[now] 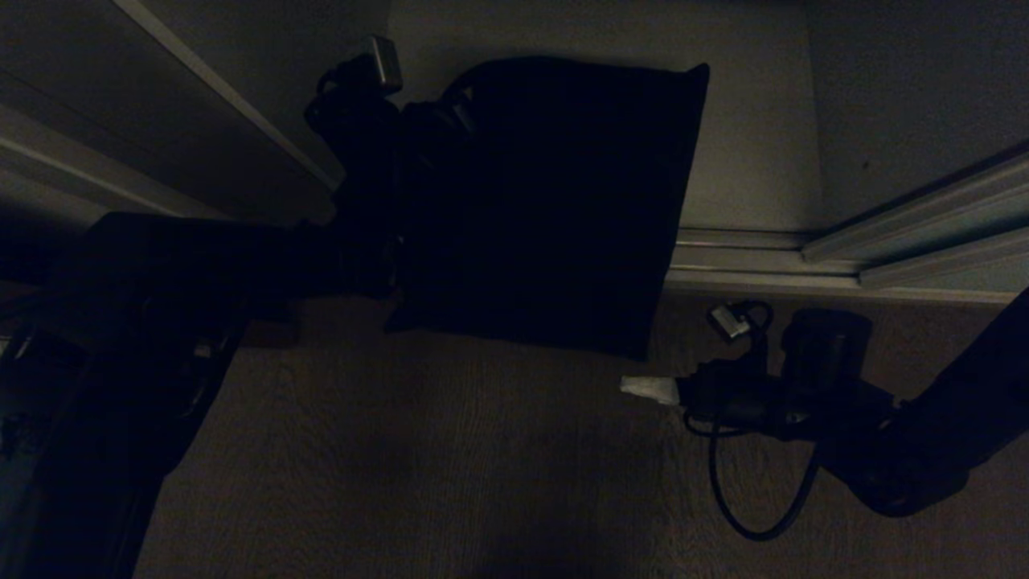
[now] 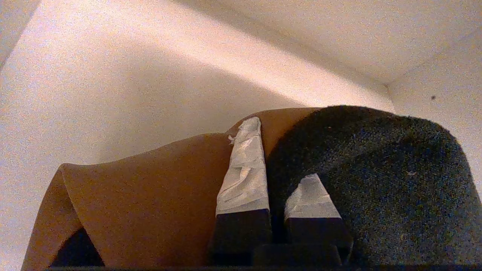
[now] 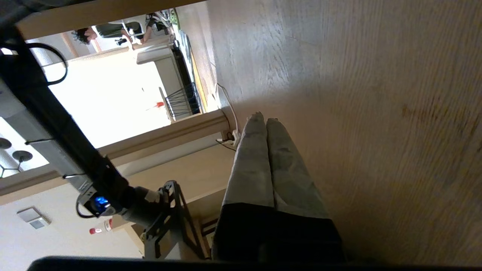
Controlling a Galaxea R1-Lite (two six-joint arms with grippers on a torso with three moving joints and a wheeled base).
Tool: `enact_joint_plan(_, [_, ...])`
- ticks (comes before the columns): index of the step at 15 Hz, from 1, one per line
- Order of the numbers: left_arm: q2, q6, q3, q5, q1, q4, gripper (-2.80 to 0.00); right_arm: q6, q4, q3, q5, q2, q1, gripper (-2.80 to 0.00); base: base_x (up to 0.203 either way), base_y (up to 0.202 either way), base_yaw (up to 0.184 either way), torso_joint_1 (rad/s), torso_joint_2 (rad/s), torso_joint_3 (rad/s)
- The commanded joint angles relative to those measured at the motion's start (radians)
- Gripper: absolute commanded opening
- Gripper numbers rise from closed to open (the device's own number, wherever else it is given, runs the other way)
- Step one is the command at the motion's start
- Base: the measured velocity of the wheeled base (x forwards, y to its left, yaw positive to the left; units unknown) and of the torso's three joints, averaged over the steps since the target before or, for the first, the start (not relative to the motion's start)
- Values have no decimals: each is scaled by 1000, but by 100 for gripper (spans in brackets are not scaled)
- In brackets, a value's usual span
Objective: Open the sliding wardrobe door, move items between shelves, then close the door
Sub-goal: Place the pillow on the lower shelf
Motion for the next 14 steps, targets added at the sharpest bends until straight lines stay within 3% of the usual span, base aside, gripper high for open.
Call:
enact_joint_plan(1, [-3,-4,-11,-1,0,-7,-280,3,-7,-39,5,76,4,-280,0,0,0,0,0,0])
enact_joint_plan(5, [2,-54,-8,-23,2,3,-280,3,-6,-115,-20,166,2,-280,0,0,0,0,0,0])
enact_joint_plan(8, [0,-88,2,-21,0,4,-280,3,33,-182,-113,198,0,-280,0,0,0,0,0,0])
enact_joint_plan(11, [-15,-95,18,-20,-1,-3,-280,2,130,-265,-170,203,-6,-280,0,0,0,0,0,0])
enact_joint_plan(14, [-35,-97,50,-23,-5,-4,-280,2,141,-325,-198,190,-14,-280,0,0,0,0,0,0])
